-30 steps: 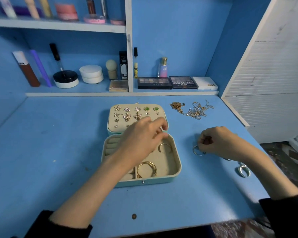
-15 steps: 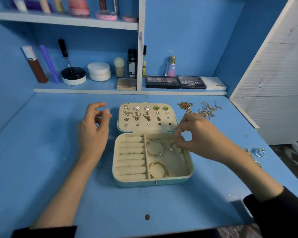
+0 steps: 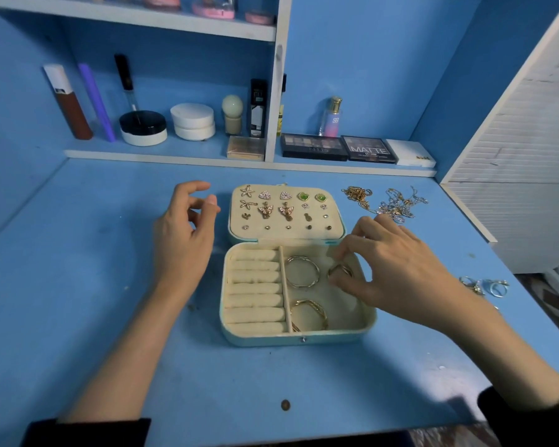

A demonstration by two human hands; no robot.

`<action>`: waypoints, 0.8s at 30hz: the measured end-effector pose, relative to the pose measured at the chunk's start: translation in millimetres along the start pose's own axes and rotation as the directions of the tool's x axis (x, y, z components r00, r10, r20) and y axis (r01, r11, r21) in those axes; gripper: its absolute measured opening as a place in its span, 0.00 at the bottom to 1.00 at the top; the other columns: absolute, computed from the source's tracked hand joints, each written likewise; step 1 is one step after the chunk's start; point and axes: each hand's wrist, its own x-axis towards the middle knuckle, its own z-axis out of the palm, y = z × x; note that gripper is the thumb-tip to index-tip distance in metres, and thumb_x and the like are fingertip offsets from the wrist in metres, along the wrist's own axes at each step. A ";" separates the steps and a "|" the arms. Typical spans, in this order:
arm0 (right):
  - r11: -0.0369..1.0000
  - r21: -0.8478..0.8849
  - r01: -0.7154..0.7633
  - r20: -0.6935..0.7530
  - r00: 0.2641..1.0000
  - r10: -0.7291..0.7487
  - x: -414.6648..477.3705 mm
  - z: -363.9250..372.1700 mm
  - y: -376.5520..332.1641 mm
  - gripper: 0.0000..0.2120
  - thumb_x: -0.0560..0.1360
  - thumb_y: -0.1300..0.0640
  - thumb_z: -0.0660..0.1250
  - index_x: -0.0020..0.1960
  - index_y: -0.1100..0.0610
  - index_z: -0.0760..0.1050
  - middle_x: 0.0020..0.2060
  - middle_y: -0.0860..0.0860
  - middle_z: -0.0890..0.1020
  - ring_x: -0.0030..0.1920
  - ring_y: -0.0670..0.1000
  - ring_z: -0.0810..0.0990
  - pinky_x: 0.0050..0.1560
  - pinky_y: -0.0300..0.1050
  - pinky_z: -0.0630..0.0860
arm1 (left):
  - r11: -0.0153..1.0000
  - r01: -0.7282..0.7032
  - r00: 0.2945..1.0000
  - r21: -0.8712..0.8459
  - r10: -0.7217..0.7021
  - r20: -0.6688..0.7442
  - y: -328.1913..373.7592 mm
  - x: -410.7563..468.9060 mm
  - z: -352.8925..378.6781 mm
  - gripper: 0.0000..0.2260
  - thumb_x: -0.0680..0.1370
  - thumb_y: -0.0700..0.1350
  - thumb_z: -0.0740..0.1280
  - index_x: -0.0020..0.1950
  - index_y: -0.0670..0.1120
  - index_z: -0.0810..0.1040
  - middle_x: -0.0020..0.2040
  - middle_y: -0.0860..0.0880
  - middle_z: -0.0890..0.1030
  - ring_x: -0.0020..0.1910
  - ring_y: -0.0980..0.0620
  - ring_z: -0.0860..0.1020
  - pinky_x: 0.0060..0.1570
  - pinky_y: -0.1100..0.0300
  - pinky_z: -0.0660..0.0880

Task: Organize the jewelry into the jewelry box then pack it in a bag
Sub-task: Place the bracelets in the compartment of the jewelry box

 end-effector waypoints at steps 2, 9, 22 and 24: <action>0.999 -0.052 0.006 0.054 0.999 -0.004 -1.3 1.1 -0.8 0.16 0.72 0.41 0.65 0.56 0.48 0.76 0.51 0.48 0.72 0.55 0.51 0.67 0.55 0.45 0.65 | 1.000 -0.002 1.000 -0.004 0.002 0.002 0.6 -0.1 0.3 0.05 0.80 0.44 0.63 0.55 0.48 0.73 0.40 0.53 0.80 0.39 0.56 0.75 0.37 0.72 0.66; 0.992 -0.127 -0.018 -0.085 0.996 0.007 -0.7 14.4 -3.4 0.12 0.61 0.50 0.78 0.39 0.53 0.79 0.37 0.51 0.75 0.39 0.56 0.76 0.35 0.48 0.73 | 1.000 -0.012 1.000 0.013 0.013 -0.006 0.7 0.3 0.3 0.07 0.80 0.44 0.63 0.57 0.47 0.74 0.42 0.50 0.81 0.41 0.50 0.77 0.38 0.71 0.67; 0.996 -0.012 0.093 -0.195 0.976 -0.094 -3.0 18.5 -16.3 0.11 0.63 0.58 0.59 0.30 0.47 0.79 0.34 0.48 0.75 0.36 0.54 0.75 0.33 0.46 0.70 | 0.998 -0.039 0.999 0.044 0.040 -0.006 -1.3 0.0 0.4 0.07 0.80 0.43 0.63 0.57 0.46 0.74 0.43 0.49 0.81 0.39 0.53 0.76 0.37 0.72 0.67; 0.995 0.006 0.095 -0.215 0.972 -0.091 -3.1 20.8 -16.8 0.12 0.63 0.58 0.59 0.31 0.48 0.80 0.34 0.48 0.75 0.36 0.54 0.75 0.33 0.45 0.70 | 0.995 -0.073 0.997 0.072 0.073 -0.002 -1.4 -0.2 0.2 0.08 0.80 0.44 0.63 0.58 0.45 0.74 0.43 0.48 0.81 0.37 0.53 0.75 0.37 0.68 0.68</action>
